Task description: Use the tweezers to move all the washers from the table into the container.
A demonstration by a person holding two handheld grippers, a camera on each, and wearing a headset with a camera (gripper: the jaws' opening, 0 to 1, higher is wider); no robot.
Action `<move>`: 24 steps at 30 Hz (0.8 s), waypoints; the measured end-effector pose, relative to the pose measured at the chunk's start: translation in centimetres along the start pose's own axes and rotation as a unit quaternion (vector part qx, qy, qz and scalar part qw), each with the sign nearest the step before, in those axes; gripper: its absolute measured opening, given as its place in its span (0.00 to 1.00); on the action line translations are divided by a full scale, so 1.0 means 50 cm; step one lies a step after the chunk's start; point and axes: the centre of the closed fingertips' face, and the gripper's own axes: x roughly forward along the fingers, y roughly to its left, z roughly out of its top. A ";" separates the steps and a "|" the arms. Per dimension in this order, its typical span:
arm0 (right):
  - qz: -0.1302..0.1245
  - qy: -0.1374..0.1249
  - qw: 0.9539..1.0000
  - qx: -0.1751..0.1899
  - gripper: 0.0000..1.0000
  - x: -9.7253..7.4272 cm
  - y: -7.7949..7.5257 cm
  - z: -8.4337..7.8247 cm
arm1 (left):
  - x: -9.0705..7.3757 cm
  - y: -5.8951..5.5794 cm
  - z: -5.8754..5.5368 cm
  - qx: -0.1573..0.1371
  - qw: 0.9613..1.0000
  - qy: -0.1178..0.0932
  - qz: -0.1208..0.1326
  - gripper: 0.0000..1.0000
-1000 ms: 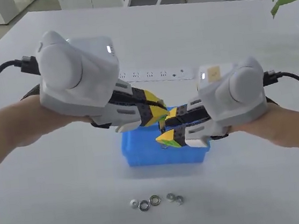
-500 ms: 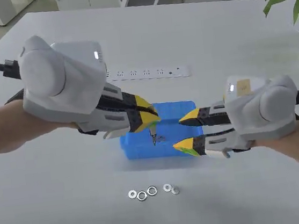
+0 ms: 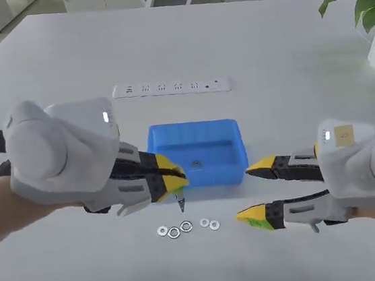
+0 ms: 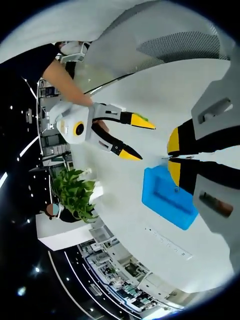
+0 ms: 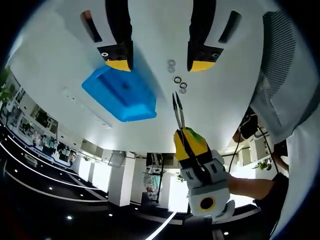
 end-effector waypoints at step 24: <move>0.060 0.016 0.998 0.024 0.54 -0.001 0.108 -0.044 | -0.007 -0.029 -0.065 -0.014 1.000 0.008 -0.004 0.06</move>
